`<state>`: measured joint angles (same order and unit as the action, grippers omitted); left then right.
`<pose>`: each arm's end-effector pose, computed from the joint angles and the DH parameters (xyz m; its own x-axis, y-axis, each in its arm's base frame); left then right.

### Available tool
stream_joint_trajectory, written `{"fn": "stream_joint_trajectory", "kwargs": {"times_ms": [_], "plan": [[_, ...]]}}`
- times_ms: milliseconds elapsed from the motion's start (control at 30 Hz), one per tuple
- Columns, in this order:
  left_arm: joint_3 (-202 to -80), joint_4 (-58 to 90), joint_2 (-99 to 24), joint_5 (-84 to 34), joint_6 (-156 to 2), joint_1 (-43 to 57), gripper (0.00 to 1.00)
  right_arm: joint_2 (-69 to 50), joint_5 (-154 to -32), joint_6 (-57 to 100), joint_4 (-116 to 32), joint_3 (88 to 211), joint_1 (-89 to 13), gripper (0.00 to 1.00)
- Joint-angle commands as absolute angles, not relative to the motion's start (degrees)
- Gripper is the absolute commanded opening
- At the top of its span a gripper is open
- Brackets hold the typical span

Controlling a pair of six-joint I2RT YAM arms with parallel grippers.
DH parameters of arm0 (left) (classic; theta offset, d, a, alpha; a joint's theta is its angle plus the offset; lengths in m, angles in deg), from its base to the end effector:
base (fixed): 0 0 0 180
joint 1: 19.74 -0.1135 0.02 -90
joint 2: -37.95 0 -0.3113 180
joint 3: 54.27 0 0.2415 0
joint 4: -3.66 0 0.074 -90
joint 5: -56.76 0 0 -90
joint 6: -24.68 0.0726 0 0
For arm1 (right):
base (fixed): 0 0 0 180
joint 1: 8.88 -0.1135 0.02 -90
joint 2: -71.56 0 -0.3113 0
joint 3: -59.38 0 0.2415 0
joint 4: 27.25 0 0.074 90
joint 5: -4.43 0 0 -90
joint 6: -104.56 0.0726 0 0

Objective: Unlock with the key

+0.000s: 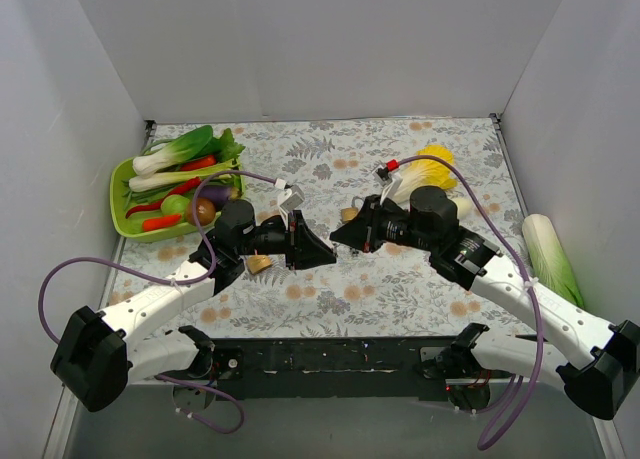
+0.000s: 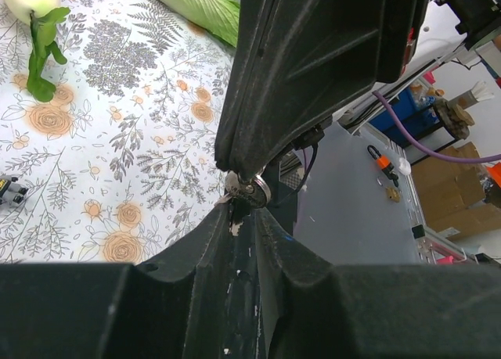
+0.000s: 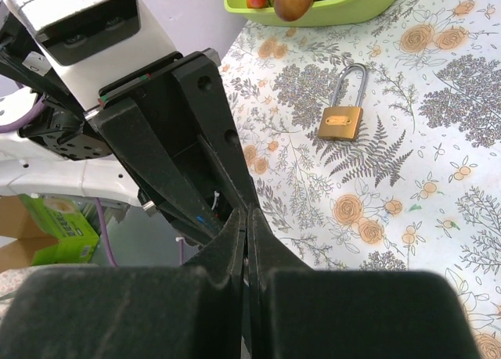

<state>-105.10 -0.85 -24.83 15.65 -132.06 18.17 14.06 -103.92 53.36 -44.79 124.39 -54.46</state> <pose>0.1515 -0.1873 0.3246 -0.9530 -0.0234 -0.3019 0.2985 0.0967 -0.9495 0.1467 0.1823 0.3827 -0.6557 0.1806 -0.7331 -0.6210 0.4231 0.6598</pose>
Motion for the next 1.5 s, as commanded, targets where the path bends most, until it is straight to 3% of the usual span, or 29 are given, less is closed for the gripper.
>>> {"fn": "stream_joint_trajectory", "kwargs": {"times_ms": [0,533,867,900,1000,1100,1267,1467], "plan": [[-105.4,-2.3,-23.3,15.8,-131.9,18.5,0.18,14.6,-104.8,53.5,-42.2,123.4,-53.8,0.01],[-105.1,-1.7,-23.1,14.7,-131.8,18.5,0.00,15.4,-104.6,53.4,-42.4,122.0,-52.5,0.01],[-107.8,9.8,-22.6,13.9,-124.2,18.5,0.00,17.0,-109.6,44.3,-48.2,122.9,-50.9,0.03],[-109.2,11.6,-22.7,13.9,-123.3,18.5,0.00,17.3,-111.4,43.0,-49.2,123.3,-50.7,0.19],[-112.7,20.1,-24.2,15.3,-120.4,18.5,0.00,17.8,-116.0,37.9,-53.0,125.4,-50.4,0.55],[-115.4,29.0,-25.6,15.4,-117.3,18.8,0.00,17.4,-120.4,34.5,-55.2,126.8,-50.4,0.70],[-120.7,41.6,-27.3,13.6,-113.2,21.1,0.00,17.2,-124.5,32.9,-52.9,124.7,-50.4,0.74],[-124.3,48.5,-30.4,11.9,-111.2,24.9,0.00,16.1,-128.1,33.1,-48.5,122.8,-50.6,0.72]]}}
